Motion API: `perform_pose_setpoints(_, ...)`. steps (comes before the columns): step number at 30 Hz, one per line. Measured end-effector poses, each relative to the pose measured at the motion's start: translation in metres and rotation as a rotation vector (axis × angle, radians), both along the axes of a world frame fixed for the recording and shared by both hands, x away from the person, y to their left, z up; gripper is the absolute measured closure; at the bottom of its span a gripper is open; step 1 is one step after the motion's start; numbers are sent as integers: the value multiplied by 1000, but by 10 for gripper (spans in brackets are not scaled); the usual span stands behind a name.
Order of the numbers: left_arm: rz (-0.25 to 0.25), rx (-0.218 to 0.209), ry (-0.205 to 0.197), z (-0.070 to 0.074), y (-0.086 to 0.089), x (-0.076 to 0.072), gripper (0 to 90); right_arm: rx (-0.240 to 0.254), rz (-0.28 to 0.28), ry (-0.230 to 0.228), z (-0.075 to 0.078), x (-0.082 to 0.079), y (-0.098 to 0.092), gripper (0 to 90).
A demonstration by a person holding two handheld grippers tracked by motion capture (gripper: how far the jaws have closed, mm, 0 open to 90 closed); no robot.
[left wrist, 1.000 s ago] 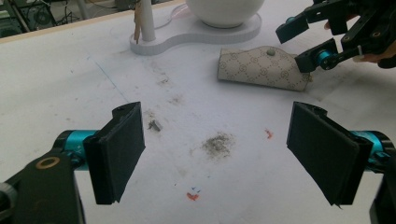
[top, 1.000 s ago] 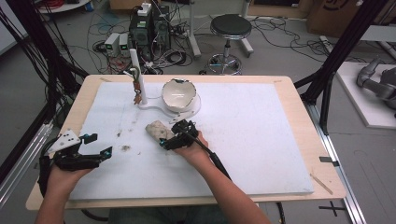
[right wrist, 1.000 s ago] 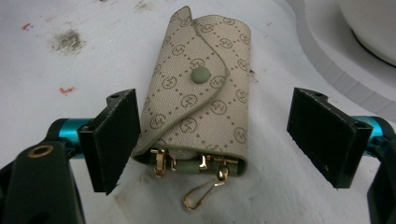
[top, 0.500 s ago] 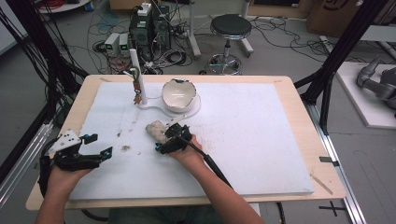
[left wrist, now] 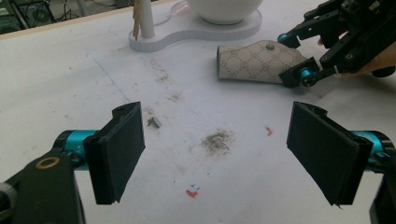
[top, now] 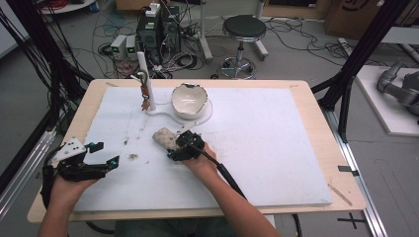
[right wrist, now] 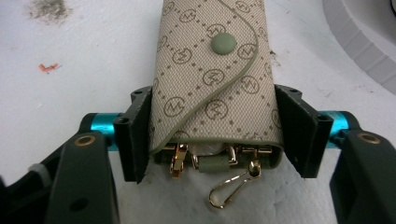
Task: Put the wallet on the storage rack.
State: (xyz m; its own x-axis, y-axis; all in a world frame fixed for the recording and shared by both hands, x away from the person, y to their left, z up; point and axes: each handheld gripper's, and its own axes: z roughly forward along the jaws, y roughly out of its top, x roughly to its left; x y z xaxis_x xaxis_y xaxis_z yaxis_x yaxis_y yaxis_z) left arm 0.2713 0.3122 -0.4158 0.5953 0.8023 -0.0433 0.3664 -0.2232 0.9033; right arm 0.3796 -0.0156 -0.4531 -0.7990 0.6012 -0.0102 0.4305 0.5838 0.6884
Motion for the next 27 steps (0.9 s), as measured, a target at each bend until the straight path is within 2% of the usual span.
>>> perform_pose_setpoints(5, 4, -2, 0, 0, 1, 0, 191, -11, 14, -6, 3, -1, -2, 370)
perform_pose_setpoints(12, 1, 0, 1, 0, 0, 1, 191, 13, 32, -22, 13, -3, -14, 372)
perform_pose_setpoints(22, -4, 7, 2, 0, -2, 1, 191, 59, 17, -62, 37, -5, -50, 372)
perform_pose_setpoints(25, -2, 4, 3, -1, -2, 1, 190, 77, -9, -77, 46, -4, -69, 372)
perform_pose_setpoints(27, -1, 5, 3, -1, -2, 1, 190, 78, -16, -80, 49, -3, -74, 372)
